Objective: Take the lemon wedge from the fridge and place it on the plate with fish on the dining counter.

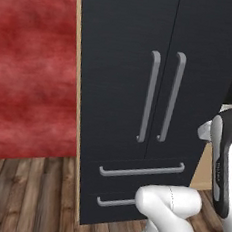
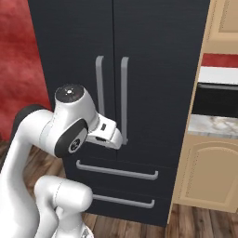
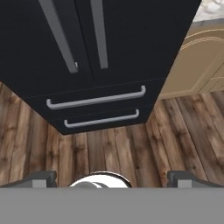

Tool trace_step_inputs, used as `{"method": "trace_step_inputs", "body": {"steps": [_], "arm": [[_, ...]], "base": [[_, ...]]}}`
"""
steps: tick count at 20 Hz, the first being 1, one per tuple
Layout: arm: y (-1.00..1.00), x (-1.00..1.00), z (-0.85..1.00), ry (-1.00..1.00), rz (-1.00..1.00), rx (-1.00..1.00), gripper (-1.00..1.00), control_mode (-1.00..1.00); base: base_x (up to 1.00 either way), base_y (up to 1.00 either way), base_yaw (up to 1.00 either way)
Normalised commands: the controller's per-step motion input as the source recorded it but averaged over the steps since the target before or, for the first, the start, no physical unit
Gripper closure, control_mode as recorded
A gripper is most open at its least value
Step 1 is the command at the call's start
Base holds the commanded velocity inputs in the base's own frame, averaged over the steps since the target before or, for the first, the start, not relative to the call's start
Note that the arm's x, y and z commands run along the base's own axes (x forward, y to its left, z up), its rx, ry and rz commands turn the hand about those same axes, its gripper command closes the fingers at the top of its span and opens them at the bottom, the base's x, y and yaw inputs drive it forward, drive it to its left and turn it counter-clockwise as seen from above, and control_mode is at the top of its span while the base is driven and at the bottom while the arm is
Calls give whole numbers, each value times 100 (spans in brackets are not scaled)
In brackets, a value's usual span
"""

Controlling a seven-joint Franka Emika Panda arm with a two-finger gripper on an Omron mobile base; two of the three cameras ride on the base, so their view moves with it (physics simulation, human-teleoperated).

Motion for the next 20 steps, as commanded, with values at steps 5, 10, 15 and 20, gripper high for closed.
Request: {"method": "trace_step_inputs", "body": {"steps": [5, 10, 15, 20], "arm": [[43, 49, 0, -13, 0, -7, -100, -100], [67, 86, 11, -25, 4, -5, -100, -100], [46, 57, 15, -38, 6, -1, -100, -100], [9, 15, 1, -18, 4, 0, -100, -100]], "base": [[0, 0, 0], [0, 0, 0], [0, 0, 0], [0, 0, 0]]}}
